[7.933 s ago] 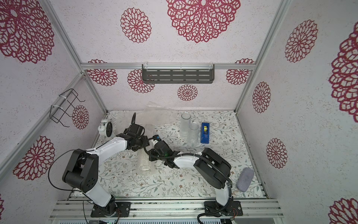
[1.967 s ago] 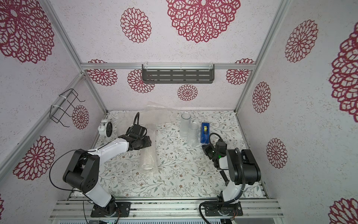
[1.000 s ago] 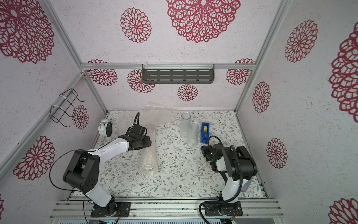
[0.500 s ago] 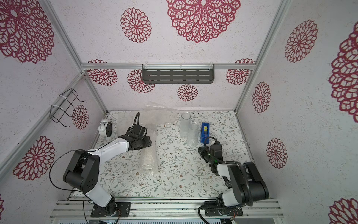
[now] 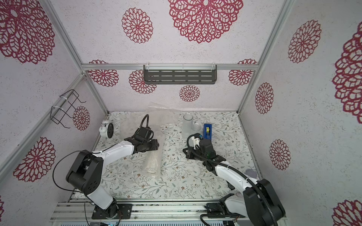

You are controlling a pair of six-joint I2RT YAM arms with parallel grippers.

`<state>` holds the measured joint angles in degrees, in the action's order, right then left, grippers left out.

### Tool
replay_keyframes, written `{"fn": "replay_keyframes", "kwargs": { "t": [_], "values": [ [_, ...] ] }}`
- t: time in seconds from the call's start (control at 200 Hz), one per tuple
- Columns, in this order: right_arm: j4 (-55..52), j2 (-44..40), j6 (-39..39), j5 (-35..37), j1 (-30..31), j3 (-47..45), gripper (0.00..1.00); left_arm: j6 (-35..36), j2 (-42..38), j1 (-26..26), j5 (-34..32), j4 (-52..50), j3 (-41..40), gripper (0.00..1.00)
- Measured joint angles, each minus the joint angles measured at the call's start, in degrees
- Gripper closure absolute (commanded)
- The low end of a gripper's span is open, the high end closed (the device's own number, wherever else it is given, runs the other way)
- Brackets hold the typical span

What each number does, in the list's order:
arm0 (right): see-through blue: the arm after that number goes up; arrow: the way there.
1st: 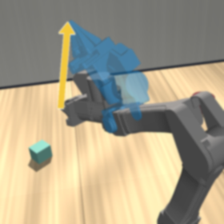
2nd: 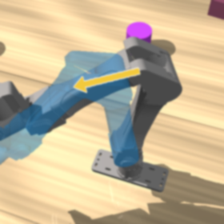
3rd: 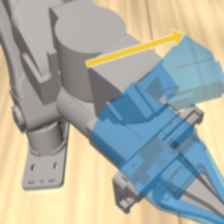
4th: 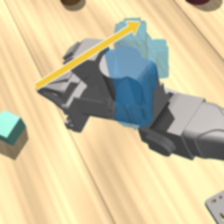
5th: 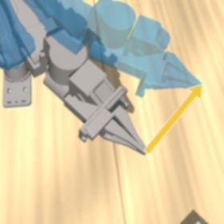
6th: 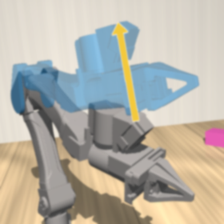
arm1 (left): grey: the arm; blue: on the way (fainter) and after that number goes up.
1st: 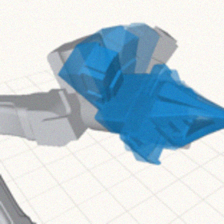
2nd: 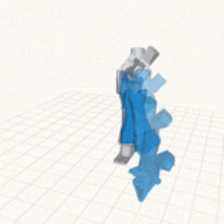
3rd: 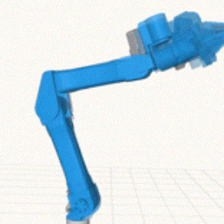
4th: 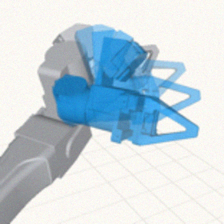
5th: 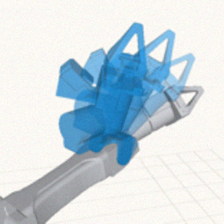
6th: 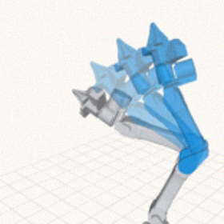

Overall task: Wrap vases in bubble wrap
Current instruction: Stick the tape on the bubble wrap.

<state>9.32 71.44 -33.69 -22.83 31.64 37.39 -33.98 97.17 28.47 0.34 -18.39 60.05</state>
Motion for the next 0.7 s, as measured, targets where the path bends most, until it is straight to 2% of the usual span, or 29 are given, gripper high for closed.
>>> {"fn": "replay_keyframes", "kwargs": {
  "t": [0.145, 0.34, 0.701],
  "values": [
    [-3.4, 5.4, 7.9, -2.6, 5.7, 6.3, 1.0, 1.1, 0.1, 1.0, 2.7, 0.6, -0.2, 0.5],
    [-7.7, 11.3, 16.3, -5.1, 12.0, 9.9, 1.0, 2.6, 0.1, 1.4, 6.2, 2.1, -0.9, 0.51],
    [-11.1, 12.5, 23.9, -7.0, 18.1, 13.1, 1.0, 4.0, 0.8, 1.4, 10.0, 3.7, -1.0, 0.51]
  ]
}}
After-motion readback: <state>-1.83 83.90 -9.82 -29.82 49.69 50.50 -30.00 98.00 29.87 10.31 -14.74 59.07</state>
